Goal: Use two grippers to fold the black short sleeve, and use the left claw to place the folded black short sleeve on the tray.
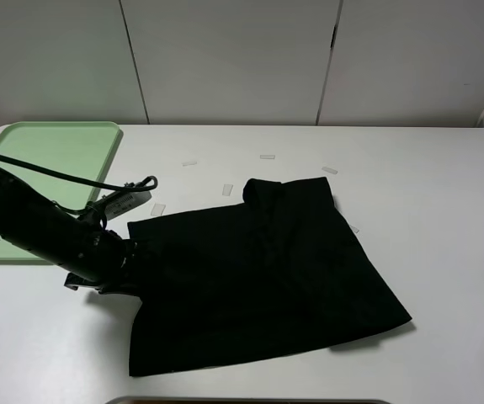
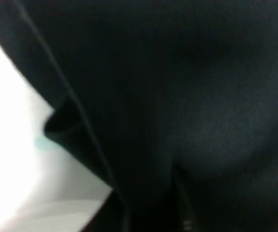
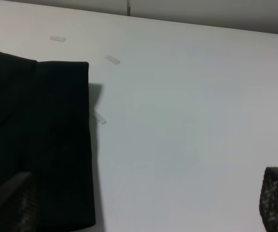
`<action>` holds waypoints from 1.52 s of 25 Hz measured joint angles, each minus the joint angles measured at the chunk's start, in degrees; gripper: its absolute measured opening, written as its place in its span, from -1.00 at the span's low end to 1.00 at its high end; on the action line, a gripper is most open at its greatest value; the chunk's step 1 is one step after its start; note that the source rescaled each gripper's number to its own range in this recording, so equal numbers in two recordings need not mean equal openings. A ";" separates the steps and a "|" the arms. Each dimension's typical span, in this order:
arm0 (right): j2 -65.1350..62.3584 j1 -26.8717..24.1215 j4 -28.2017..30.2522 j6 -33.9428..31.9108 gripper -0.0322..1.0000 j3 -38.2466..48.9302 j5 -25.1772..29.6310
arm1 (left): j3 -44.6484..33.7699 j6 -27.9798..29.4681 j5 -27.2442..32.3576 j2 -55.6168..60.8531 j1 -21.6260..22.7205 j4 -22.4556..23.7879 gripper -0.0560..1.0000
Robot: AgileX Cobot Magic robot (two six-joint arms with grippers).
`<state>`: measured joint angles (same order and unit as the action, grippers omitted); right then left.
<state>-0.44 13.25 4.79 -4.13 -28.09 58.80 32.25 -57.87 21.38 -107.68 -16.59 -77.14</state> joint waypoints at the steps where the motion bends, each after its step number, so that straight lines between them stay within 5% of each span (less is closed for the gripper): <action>1: 0.00 0.00 0.00 0.00 1.00 0.00 0.00 | 0.00 -0.06 -0.38 -0.07 0.00 1.76 -0.79; 6: 0.00 0.00 0.00 0.00 1.00 0.00 0.00 | 0.01 2.95 -0.07 0.59 0.18 9.13 -0.89; 11: 0.00 0.00 0.00 0.00 1.00 0.00 0.00 | -0.04 15.61 0.63 6.53 3.02 29.36 -0.89; 12: 0.00 0.00 0.00 0.00 1.00 0.00 0.00 | -0.04 15.61 0.63 6.53 3.02 29.36 -0.89; 15: 0.00 0.00 0.00 0.00 1.00 0.00 0.00 | 1.34 30.49 3.07 14.01 6.56 50.19 -0.89; 19: 0.00 0.00 0.00 0.00 1.00 0.00 0.00 | 5.43 47.20 8.59 21.68 9.18 71.29 -0.89; 23: 0.00 0.00 0.00 0.00 1.00 0.00 0.00 | 8.39 54.01 13.18 25.40 9.41 81.64 -0.89; 26: 0.00 0.00 0.00 0.00 1.00 0.00 0.00 | 8.61 54.56 14.48 25.67 9.41 81.71 -0.89; 33: 0.00 0.00 0.00 0.00 1.00 0.00 0.00 | 8.61 45.09 12.57 25.67 7.92 66.30 -0.89; 38: 0.00 0.00 0.00 0.00 1.00 0.00 0.00 | 8.61 33.20 7.06 25.62 3.37 52.61 -0.89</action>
<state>-0.44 13.25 4.79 -4.13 -28.09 58.80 40.87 -24.67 28.44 -82.06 -13.22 -24.53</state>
